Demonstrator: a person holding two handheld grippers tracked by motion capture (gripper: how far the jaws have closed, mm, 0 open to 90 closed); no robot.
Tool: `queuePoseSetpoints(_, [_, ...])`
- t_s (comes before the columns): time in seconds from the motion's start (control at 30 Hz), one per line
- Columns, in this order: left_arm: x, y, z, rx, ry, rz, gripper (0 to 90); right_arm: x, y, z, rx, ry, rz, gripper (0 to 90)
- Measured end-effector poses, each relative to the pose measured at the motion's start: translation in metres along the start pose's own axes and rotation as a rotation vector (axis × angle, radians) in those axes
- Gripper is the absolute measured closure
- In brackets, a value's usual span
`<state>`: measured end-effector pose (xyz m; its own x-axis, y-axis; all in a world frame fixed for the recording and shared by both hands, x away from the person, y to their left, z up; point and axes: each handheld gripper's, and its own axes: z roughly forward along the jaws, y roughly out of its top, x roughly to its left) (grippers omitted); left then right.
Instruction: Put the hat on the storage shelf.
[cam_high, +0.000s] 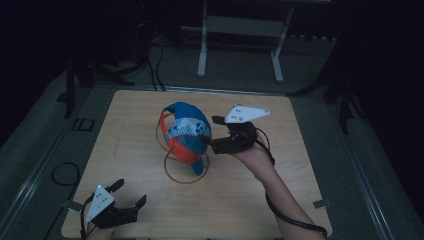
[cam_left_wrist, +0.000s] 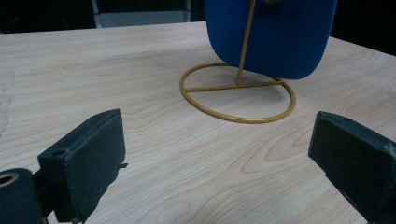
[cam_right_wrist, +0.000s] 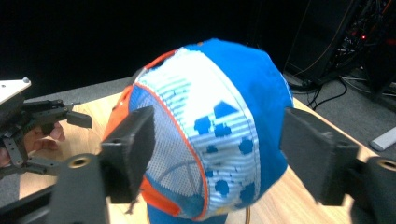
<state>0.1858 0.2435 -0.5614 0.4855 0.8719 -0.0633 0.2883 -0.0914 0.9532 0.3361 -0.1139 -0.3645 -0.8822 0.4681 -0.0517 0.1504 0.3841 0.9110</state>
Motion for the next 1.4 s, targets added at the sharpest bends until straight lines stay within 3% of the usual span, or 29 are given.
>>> queuePoseSetpoints(0.07, [0.0, 0.0, 0.0, -0.001, -0.001, 0.001, 4.2, -0.002, -0.008, -0.002, 0.003, 0.009, 0.002, 18.8])
queuePoseSetpoints(0.27, [0.0, 0.0, 0.001, -0.001, 0.001, -0.001, 4.2, -0.008, -0.03, -0.005, 0.002, 0.012, 0.028, 13.7])
queuePoseSetpoints(0.77, [0.0, 0.0, 0.001, 0.0, 0.0, 0.003, 4.2, -0.009, -0.083, -0.001, 0.059, 0.006, 0.01, 13.4])
queuePoseSetpoints(1.4, [0.0, -0.001, 0.001, 0.0, -0.003, 0.001, 4.2, -0.012, -0.142, -0.002, 0.082, 0.024, 0.055, 13.8])
